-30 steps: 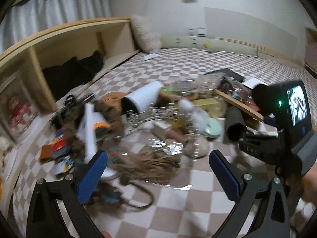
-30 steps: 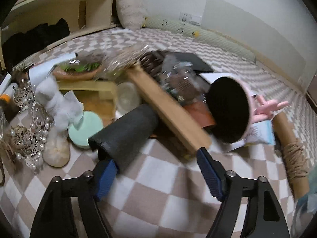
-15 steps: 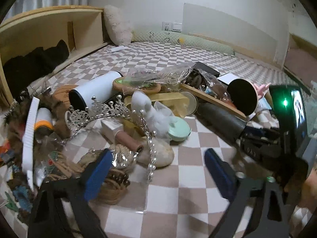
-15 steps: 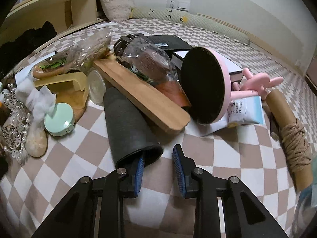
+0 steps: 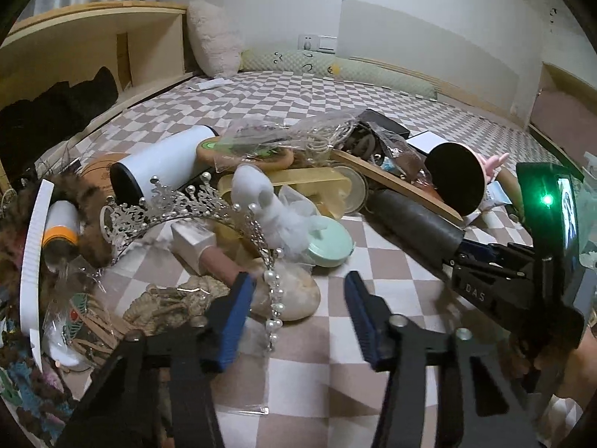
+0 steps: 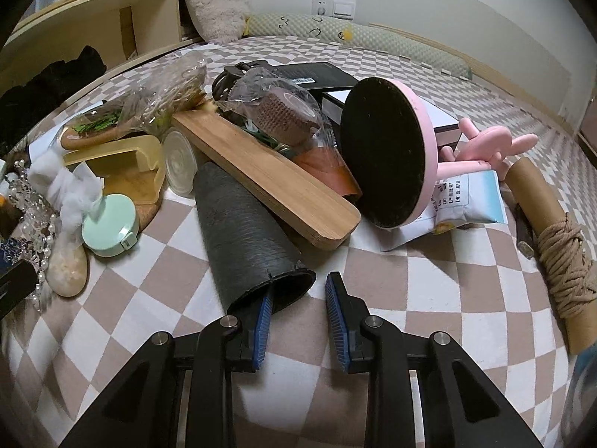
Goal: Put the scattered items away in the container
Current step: 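Close the right tool on the black foam tube and lift it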
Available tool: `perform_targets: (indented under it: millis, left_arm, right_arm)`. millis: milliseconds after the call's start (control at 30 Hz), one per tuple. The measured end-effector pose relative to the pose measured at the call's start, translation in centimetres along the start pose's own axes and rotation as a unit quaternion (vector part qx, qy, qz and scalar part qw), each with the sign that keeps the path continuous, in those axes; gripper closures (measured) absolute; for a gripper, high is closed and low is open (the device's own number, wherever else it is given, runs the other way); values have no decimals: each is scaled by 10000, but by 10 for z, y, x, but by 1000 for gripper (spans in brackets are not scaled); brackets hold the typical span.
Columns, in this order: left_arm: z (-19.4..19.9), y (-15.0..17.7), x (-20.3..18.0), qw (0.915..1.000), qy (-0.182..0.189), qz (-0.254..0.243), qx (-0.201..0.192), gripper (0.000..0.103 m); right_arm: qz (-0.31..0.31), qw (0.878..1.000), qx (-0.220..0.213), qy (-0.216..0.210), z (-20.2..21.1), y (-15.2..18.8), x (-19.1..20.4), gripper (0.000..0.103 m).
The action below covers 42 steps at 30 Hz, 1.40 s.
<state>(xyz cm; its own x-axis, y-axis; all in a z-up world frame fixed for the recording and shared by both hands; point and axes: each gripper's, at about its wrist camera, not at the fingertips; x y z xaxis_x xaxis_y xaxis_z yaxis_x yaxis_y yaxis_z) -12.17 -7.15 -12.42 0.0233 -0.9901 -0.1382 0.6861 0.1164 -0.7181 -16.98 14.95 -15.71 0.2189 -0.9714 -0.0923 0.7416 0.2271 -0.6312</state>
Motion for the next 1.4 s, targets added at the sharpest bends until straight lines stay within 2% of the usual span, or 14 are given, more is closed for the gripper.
perform_targets:
  millis: [100, 133, 167, 267, 433, 500, 567, 600, 700, 933, 1133, 1267, 1400]
  left_arm:
    - [-1, 1, 0, 10000, 11, -11, 45, 71]
    - [-2, 1, 1, 10000, -11, 2, 66, 77]
    - [-3, 1, 2, 10000, -33, 16, 88, 87]
    - [-5, 2, 5, 9998, -79, 93, 156, 97]
    - [0, 2, 8, 9996, -85, 187, 168, 99]
    - [6, 2, 8, 9996, -18, 245, 153, 99]
    - [12, 4, 7, 9994, 64, 310, 161, 99]
    - [14, 5, 6, 9992, 94, 331, 180, 100]
    - [22, 11, -2, 9993, 107, 272, 244, 101]
    - [40, 23, -17, 9989, 240, 211, 343, 101]
    - [61, 28, -22, 9980, 452, 276, 335, 101]
    - [73, 34, -27, 9970, 595, 274, 411, 101]
    - [81, 46, -35, 9954, 700, 181, 625, 101]
  right_arm:
    - [-56, 10000, -5, -61, -2, -2, -1, 74]
    - [-69, 9999, -5, -75, -2, -2, -2, 73]
    - [-72, 9999, -6, -78, -2, -2, -2, 73]
    - [-60, 10000, -6, -64, -2, -1, -2, 73]
    - [-122, 9998, 23, -128, -7, -13, 9, 74]
    - [-213, 9996, 27, -204, -4, -14, 8, 88]
    - [-248, 9993, 68, -284, 0, -14, 7, 92]
    - [-200, 9993, 104, -308, 2, -14, 8, 97]
    - [53, 9996, 140, -219, 11, -9, 10, 100]
    - [62, 9992, 103, -393, 40, -10, 15, 101]
    - [-384, 9927, 280, -1113, 42, -8, 8, 101]
    - [-179, 9918, 352, -1219, 35, -17, 22, 101]
    - [-62, 9909, 391, -1289, 33, -11, 15, 101]
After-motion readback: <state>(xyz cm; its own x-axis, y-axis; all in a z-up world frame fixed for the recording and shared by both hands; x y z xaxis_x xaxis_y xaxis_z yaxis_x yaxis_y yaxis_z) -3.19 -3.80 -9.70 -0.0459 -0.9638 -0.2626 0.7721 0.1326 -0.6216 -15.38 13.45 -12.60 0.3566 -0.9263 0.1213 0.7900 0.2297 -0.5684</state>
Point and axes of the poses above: each gripper's, at about its wrist camera, not at the fingertips, and z roughly against the way its jaws point, x to its left, y to its underside, and after that the axes turned 6 degrees about z, right-handed
